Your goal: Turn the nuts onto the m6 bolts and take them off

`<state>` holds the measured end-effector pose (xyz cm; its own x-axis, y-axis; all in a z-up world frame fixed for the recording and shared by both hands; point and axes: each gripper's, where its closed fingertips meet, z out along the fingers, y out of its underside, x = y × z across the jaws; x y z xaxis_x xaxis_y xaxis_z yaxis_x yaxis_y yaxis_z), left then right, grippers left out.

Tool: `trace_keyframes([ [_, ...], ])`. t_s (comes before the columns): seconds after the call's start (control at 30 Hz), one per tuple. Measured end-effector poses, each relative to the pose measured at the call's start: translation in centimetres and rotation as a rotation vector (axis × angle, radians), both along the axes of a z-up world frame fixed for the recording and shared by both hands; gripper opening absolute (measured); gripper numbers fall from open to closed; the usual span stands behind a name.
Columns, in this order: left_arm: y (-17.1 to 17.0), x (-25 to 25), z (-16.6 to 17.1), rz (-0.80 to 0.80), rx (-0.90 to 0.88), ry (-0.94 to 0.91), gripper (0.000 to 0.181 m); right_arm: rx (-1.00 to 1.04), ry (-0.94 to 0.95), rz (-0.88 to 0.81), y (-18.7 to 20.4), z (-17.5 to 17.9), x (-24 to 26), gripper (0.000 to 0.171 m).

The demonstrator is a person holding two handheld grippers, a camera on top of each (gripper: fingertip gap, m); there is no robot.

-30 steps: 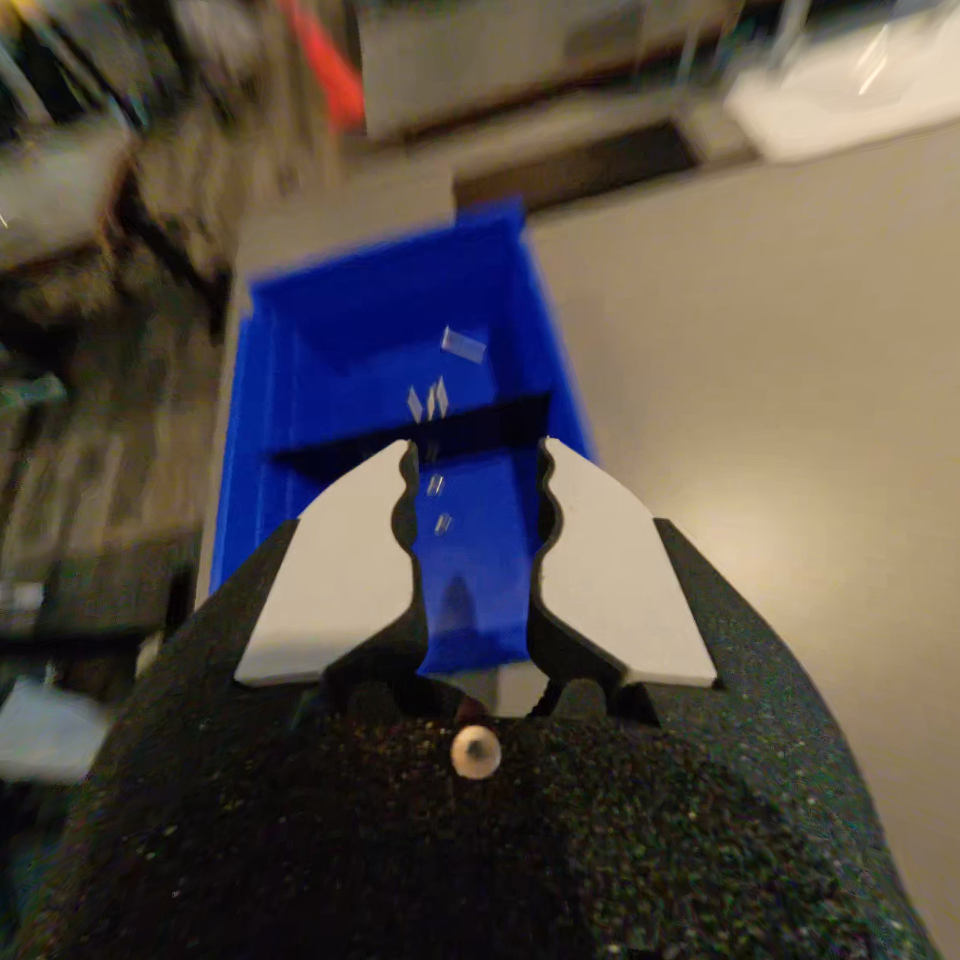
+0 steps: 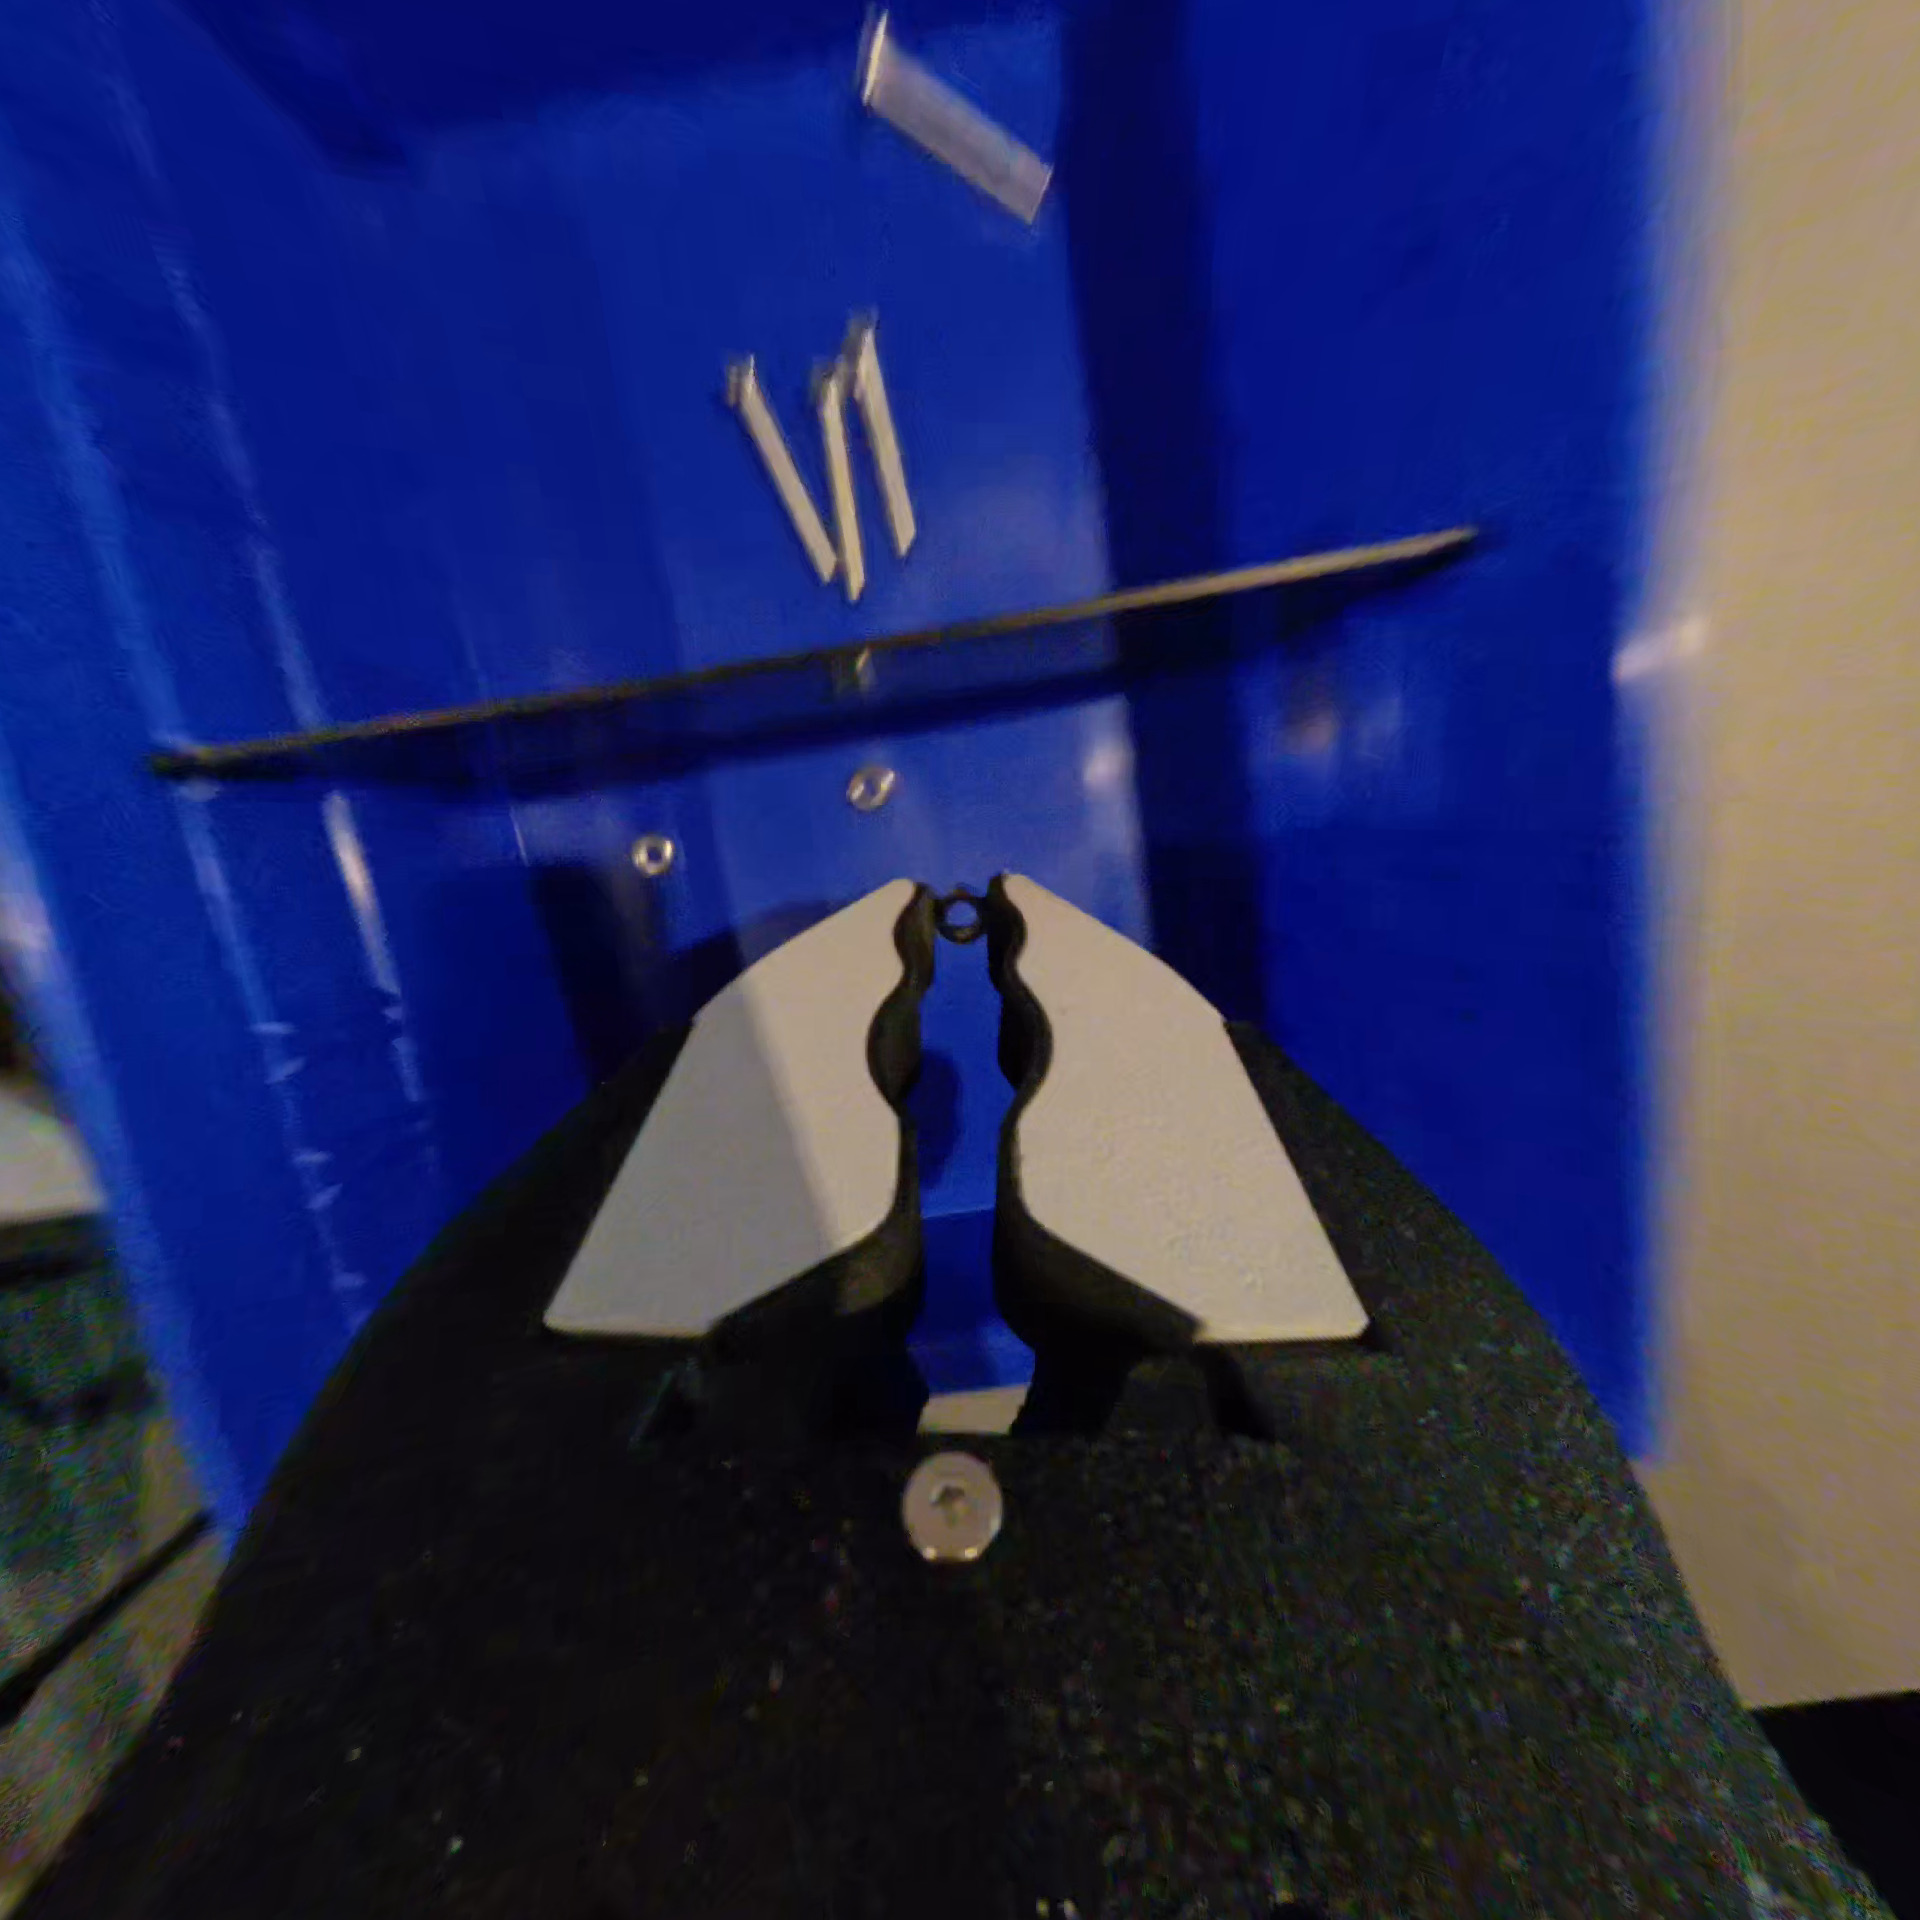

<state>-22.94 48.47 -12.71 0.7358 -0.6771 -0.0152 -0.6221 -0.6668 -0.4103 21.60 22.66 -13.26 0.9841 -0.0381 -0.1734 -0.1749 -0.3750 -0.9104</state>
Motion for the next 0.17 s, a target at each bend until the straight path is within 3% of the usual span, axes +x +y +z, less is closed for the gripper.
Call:
trace_keyframes([
  [0.03,-0.8,1.5,2.7,-0.028,0.071,-0.054,0.01,0.003,0.004,0.002,0.0,0.0,0.0,0.058],
  [0.1,-3.5,6.0,7.8,-0.133,0.197,-0.159,0.01,0.001,0.007,0.006,0.0,0.0,-0.1,0.058],
  [0.17,-7.5,11.9,10.5,-0.29,0.257,-0.234,0.01,-0.005,0.001,0.012,0.1,-0.1,-0.2,0.058],
])
